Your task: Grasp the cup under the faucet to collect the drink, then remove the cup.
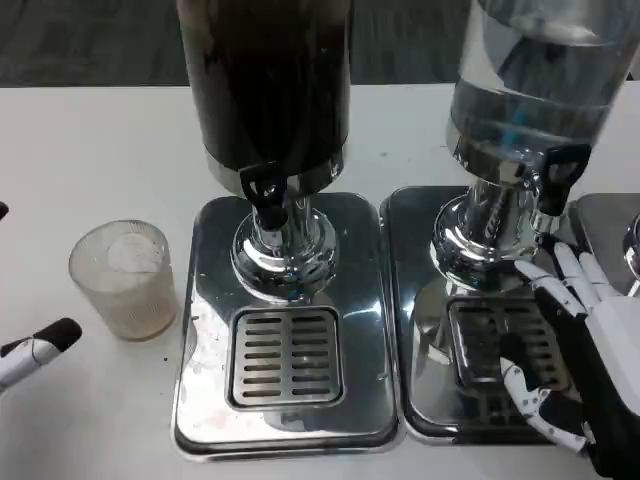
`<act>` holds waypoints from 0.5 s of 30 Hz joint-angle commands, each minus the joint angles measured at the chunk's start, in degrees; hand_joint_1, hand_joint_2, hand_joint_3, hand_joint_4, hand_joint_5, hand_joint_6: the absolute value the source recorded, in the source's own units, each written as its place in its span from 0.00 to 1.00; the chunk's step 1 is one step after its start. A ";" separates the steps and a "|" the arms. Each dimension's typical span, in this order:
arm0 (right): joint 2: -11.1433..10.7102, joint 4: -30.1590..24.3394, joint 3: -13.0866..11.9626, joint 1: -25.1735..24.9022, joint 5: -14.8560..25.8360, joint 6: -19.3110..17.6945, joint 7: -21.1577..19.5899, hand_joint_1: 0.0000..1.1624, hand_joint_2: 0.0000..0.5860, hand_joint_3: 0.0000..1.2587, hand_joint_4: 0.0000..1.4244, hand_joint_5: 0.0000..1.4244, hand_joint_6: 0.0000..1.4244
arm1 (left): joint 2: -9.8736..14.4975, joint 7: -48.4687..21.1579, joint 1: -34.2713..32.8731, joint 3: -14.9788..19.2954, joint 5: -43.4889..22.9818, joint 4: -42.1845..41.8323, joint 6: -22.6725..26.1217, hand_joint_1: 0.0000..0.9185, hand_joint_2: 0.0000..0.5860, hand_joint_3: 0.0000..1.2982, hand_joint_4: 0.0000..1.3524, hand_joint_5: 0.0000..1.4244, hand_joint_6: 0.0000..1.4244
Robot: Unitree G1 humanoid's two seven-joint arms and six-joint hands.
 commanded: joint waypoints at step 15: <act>-1.93 -0.14 -0.66 -0.72 3.16 -1.58 -0.84 0.54 0.91 0.16 0.01 0.01 0.11 | -1.24 -0.62 -6.89 -5.56 -1.56 7.57 -0.23 0.00 0.02 0.00 0.00 0.00 0.03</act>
